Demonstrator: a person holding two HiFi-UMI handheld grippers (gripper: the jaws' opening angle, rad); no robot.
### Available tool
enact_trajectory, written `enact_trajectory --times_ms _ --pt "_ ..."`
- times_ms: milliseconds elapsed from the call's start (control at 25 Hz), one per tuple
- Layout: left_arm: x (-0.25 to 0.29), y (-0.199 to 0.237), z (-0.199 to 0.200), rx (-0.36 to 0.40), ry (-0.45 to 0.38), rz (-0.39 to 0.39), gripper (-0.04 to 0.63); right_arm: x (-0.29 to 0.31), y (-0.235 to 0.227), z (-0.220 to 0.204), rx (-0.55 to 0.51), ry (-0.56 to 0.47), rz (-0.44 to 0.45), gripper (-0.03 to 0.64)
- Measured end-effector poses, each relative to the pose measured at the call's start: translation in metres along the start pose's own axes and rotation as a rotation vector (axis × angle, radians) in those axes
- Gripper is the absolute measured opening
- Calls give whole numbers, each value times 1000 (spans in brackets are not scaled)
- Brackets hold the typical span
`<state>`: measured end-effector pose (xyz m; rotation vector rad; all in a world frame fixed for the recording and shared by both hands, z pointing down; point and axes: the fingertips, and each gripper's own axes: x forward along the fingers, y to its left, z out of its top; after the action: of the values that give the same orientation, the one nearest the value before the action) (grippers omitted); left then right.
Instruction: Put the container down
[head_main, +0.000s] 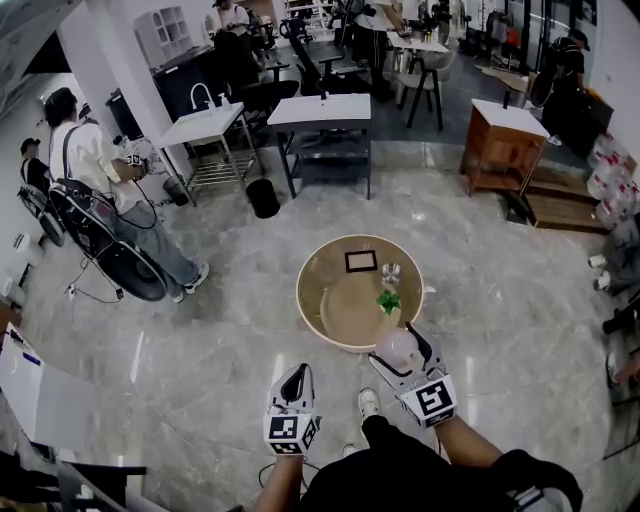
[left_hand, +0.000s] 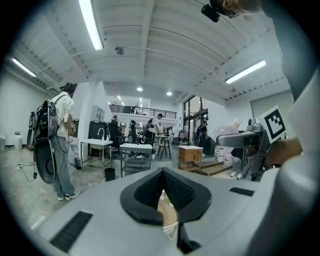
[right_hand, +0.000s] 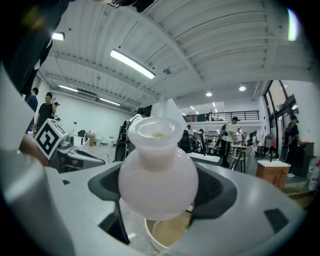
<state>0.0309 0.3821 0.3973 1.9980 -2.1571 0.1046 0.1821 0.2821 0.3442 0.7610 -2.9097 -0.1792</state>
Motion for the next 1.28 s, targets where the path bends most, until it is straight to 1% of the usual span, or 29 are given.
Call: enact_trajectory --times_ms 440,560,680,1000,1160,1280 --pt "89 42 24 33 20 22 -2 88 -59 -6 3 8 14 397" --pt "108 44 36 40 17 30 -2 105 -75 -5 -3 5 34 397" --pt "126 47 43 35 20 34 -2 124 -93 -4 -3 -6 34 397" --pt "170 66 46 19 38 68 -2 176 -119 -11 10 -1 74 397" --pt "193 82 44 15 49 66 -2 202 -132 -14 36 5 52 397" --pt "212 99 42 15 50 54 -2 226 -135 -12 28 6 42 397"
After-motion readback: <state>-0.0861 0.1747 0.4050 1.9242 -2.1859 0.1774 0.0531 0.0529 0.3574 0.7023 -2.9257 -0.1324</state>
